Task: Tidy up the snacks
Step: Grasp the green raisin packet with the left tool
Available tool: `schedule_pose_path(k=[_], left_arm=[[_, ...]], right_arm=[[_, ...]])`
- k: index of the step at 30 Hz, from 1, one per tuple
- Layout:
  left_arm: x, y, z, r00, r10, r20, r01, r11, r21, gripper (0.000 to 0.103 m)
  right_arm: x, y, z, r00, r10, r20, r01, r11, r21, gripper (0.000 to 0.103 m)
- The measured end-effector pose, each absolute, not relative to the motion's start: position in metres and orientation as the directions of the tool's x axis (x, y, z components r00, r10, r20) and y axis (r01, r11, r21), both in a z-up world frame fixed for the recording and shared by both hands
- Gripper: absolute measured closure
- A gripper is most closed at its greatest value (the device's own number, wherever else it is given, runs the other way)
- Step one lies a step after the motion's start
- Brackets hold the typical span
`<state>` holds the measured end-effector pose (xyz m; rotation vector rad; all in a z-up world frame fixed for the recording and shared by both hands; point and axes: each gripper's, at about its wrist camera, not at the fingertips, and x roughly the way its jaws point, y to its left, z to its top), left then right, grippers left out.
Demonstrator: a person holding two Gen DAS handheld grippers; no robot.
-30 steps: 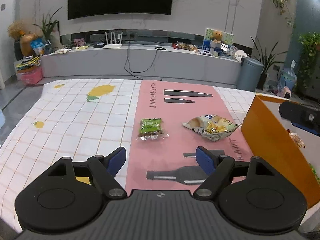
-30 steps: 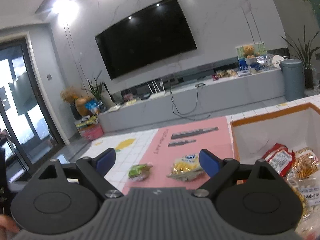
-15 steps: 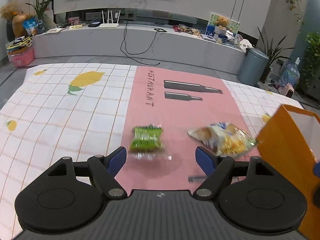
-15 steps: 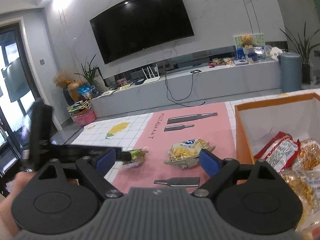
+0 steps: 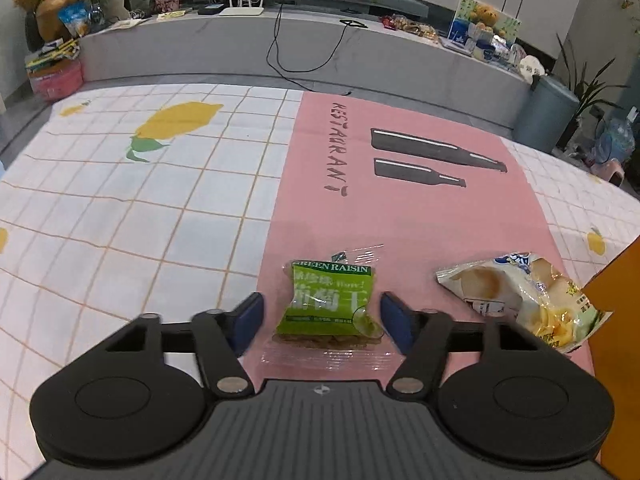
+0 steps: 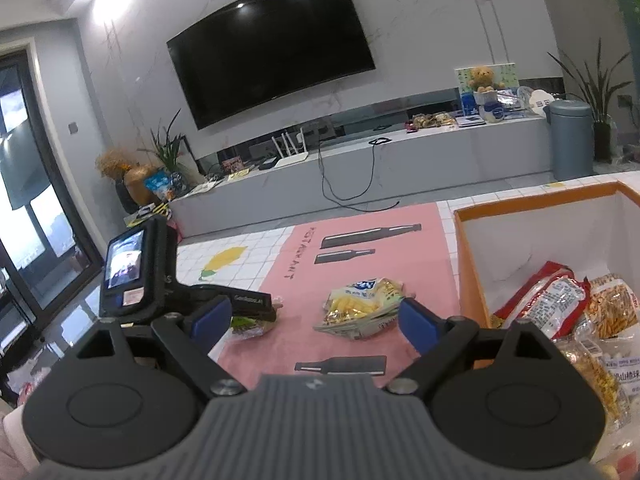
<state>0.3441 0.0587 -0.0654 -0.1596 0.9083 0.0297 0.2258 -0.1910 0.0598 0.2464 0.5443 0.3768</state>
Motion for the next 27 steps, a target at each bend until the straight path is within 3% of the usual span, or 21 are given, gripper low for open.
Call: schedule_pose_path(k=[1,7,19,27], left_arm=[[0.343,0.060,-0.066,0.619,-0.057,-0.783,-0.088,0.986,-0.141,0.043],[0.340,0.059,-0.063,0.618,-0.027,-0.786,-0.098,0.989,-0.111,0.050],[0.335,0.063,-0.065,0.613,-0.032,-0.789,-0.076,0.992,-0.099,0.051],[0.333,0.069,-0.065,0.605,-0.056,-0.794,-0.074,0.989,-0.125,0.051]], right_arm=[[0.228,-0.186,0.060,0.784,0.413,-0.463,-0.293,0.904,0.310,0.014],[0.255,-0.160,0.052,0.757,0.405,-0.512,-0.361,0.913,0.189,0.014],[0.288,-0.124,0.016,0.766,0.279,-0.579,-0.337,0.942,0.008,0.007],[0.327,-0.108,-0.004,0.764,0.211,-0.610,-0.259,0.966,0.010,0.006]])
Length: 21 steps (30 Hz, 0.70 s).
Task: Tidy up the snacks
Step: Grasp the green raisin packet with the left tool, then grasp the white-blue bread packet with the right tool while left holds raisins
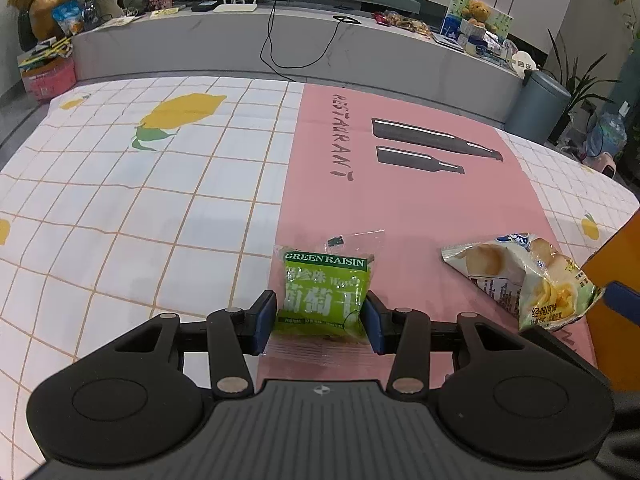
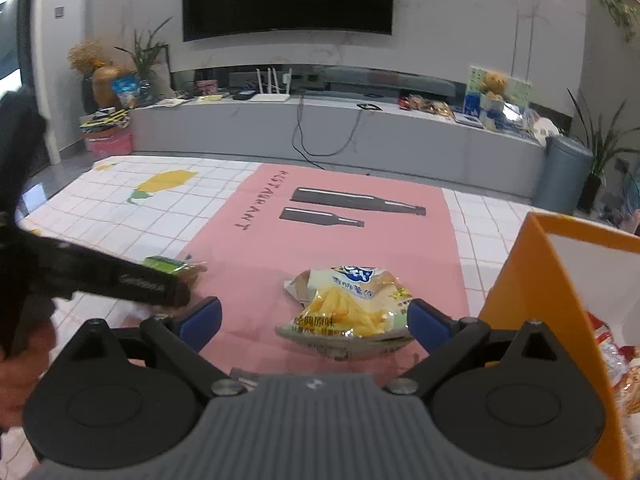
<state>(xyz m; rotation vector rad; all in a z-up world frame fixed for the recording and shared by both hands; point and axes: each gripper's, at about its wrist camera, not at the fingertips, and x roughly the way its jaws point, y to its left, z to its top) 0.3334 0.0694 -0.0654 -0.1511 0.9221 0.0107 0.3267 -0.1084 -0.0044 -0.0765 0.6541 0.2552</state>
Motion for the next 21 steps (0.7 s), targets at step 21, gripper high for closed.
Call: schedule_pose_path(k=[21], left_arm=[[0.335,0.072,-0.067,0.609,-0.067,-0.791,-0.078,0.987,-0.144,0.051]], right_arm=[[0.403,-0.093,-0.054,0.742,0.058,-0.668,-0.252,0.947,-0.198,0.003]])
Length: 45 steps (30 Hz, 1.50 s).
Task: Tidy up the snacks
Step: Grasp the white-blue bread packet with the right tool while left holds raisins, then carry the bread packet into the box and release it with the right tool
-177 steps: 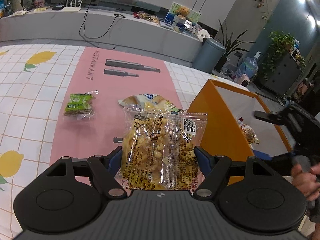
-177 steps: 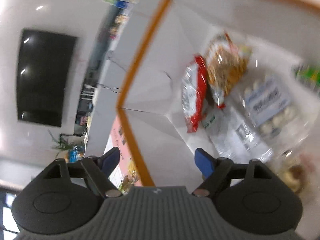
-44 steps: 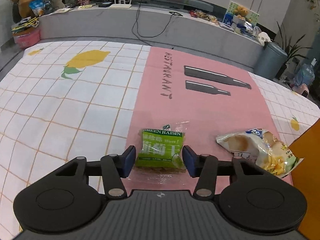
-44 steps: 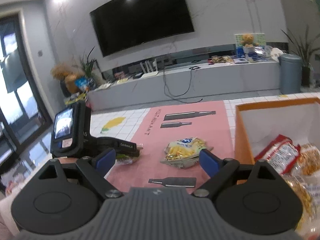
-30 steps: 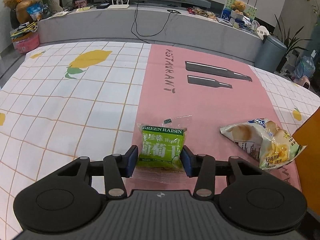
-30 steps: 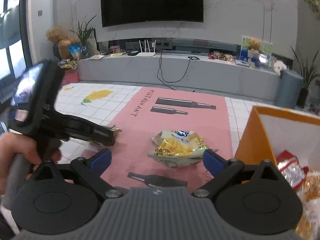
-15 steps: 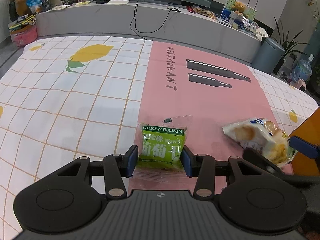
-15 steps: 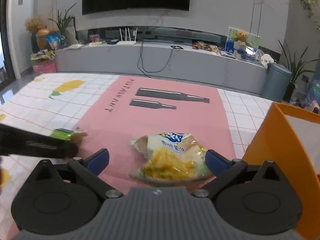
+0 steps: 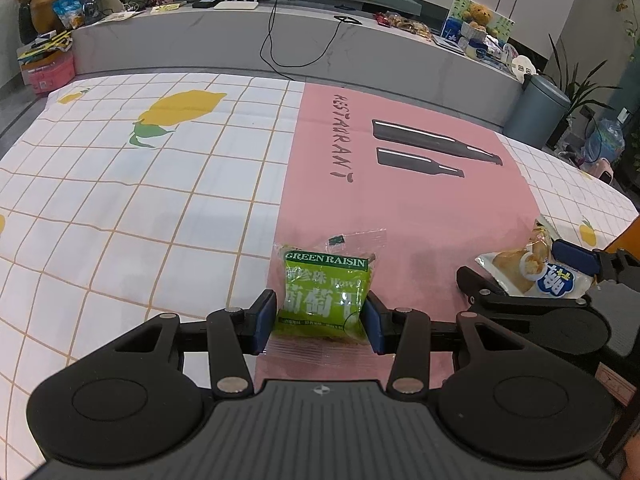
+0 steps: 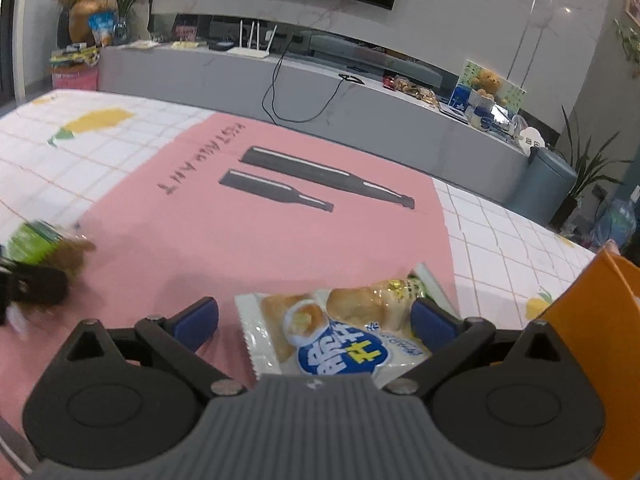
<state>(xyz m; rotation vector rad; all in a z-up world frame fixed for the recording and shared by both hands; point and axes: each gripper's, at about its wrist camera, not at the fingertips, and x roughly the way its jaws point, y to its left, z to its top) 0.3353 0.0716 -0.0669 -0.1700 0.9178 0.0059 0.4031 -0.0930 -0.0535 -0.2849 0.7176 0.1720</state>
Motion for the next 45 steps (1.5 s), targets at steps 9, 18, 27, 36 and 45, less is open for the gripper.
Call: schedule_pose_path(k=[9,18,27,36,45], left_arm=[[0.334,0.067,-0.067,0.614,-0.052,-0.788,-0.069,0.990,-0.119,0.051],[0.333,0.070,-0.067,0.610,-0.058,-0.790,-0.086,0.987,-0.139,0.052],[0.324,0.071,-0.064,0.618,-0.047,-0.785,-0.090,0.987,-0.131,0.053],[0.309,0.071,-0.051,0.655,-0.063,-0.753,-0.082,0.985,-0.154,0.053],[0.288,0.065,-0.027,0.702,-0.120,-0.702,-0.074,0.968,-0.240,0.053]], right_arm=[[0.400,-0.105,-0.053,0.715,0.028,-0.698,-0.160,0.979,-0.125,0.003],[0.384,-0.094,-0.048,0.734,-0.007,-0.679,-0.185,0.960,-0.211,0.045],[0.365,-0.083,-0.034,0.793,-0.027,-0.609,-0.157,0.956,-0.247,0.067],[0.348,-0.086,-0.011,0.826,0.005,-0.564,-0.144,0.969,-0.202,0.071],[0.314,-0.096,0.039,0.859,0.081,-0.505,-0.158,0.981,-0.112,0.071]])
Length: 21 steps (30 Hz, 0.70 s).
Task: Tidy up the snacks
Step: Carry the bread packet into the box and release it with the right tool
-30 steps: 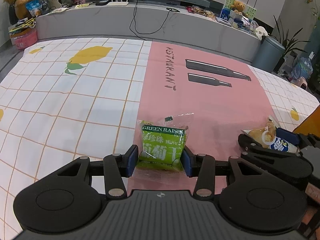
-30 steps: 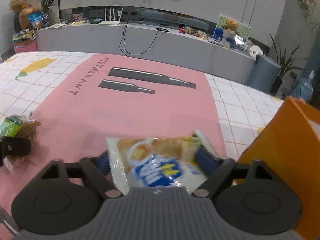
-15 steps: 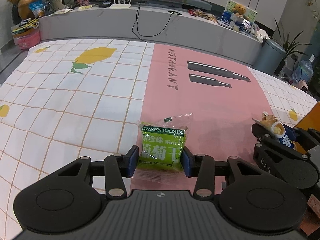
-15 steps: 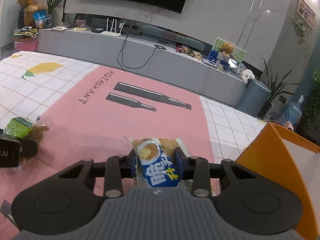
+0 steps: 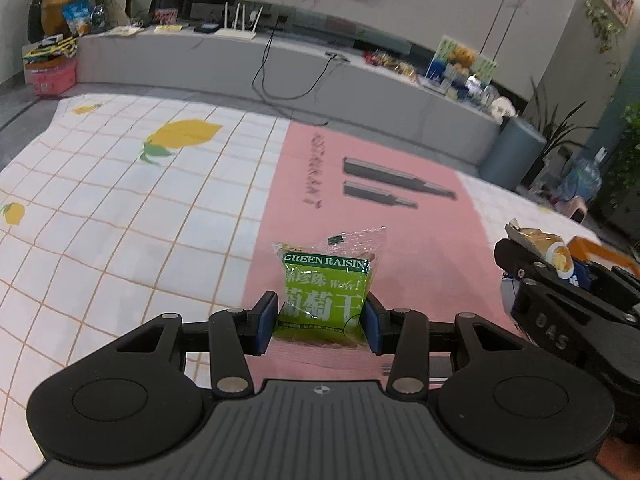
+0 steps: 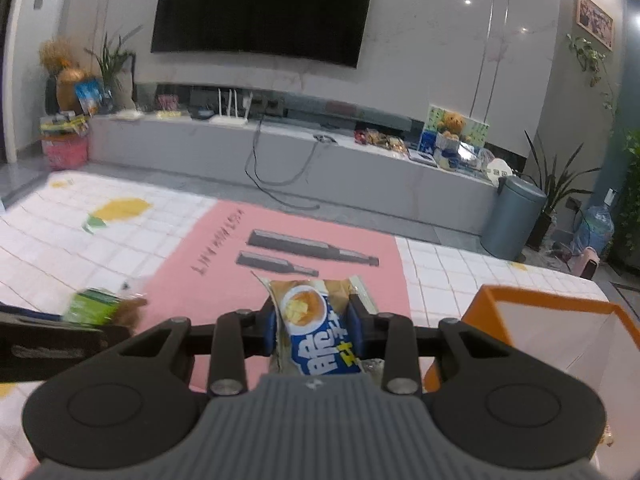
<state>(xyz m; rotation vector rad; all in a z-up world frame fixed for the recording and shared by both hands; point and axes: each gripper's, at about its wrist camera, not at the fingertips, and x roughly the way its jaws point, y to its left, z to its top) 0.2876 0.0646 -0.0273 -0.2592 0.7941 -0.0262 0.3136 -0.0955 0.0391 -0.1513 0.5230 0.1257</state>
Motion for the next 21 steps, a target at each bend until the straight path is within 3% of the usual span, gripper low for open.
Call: schedule_pose_path(k=[13,21], left_arm=[[0.232,0.028,0.007,0.759,-0.245,-0.603,-0.001,0.926,-0.378,0.053],[0.210,-0.001,0.016,0.767,-0.277,-0.579,0.041,0.921,-0.387,0.053]], right_arm=[[0.217,-0.171,0.130,0.926,0.175,-0.334,-0.150,0.984,0.101,0.071],[0.187,-0.241,0.138,0.927,0.128,-0.352,-0.075,0.984,0.161,0.071]])
